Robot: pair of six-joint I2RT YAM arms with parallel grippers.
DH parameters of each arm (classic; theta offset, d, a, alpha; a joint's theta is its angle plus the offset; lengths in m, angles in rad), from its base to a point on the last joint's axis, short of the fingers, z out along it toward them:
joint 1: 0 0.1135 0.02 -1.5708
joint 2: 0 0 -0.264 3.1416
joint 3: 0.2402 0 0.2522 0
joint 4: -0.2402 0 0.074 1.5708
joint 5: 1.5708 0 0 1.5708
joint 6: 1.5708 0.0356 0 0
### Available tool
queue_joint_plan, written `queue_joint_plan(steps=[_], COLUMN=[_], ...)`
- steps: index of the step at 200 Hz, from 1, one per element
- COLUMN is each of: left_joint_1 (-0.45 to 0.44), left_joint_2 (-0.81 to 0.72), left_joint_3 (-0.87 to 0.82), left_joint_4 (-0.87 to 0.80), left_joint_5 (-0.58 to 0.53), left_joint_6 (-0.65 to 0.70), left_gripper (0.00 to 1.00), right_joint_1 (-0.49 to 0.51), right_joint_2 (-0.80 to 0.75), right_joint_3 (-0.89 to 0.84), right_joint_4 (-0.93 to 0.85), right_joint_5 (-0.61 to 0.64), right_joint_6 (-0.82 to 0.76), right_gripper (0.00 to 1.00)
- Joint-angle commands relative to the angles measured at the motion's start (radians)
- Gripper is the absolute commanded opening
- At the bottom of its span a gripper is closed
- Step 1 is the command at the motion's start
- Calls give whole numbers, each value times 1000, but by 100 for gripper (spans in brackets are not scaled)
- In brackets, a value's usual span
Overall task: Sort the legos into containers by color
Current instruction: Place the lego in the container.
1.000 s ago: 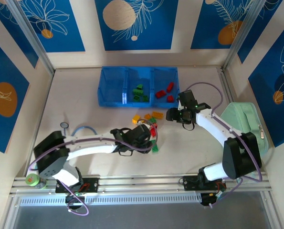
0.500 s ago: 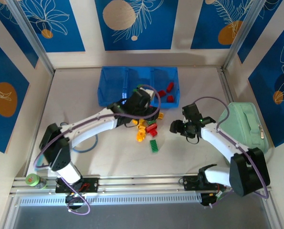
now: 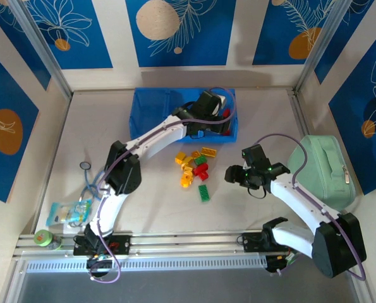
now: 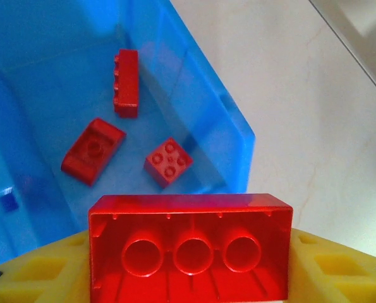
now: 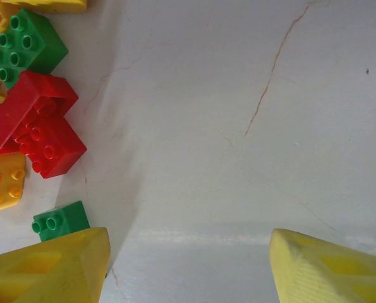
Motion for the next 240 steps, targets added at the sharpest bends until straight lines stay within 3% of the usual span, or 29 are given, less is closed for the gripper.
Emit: queue_joint_plan(steps=[1, 51, 80, 112, 137, 200, 240], left_joint_1=[26, 43, 44, 41, 34, 29, -52], left_joint_2=[94, 139, 115, 22, -120, -513, -635], left_joint_3=[141, 211, 211, 147, -33, -715, -1008], left_joint_4=[-110, -119, -127, -116, -35, 189, 230], left_joint_5=[31, 33, 18, 8, -9, -16, -78], left_joint_6=[25, 16, 39, 49, 54, -23, -61], left_gripper=[59, 63, 83, 87, 87, 83, 83], right_joint_1=[14, 33, 34, 34, 35, 34, 36], right_joint_2=[-22, -30, -36, -47, -56, -47, 16], right_joint_3=[-11, -22, -26, -16, -10, -18, -11], right_joint_4=[-29, -31, -32, -43, -43, -20, 30], right_joint_5=[-6, 5, 2, 6, 11, 6, -16], right_joint_6=[20, 28, 26, 20, 17, 8, 10], right_gripper=[68, 68, 68, 68, 68, 68, 68])
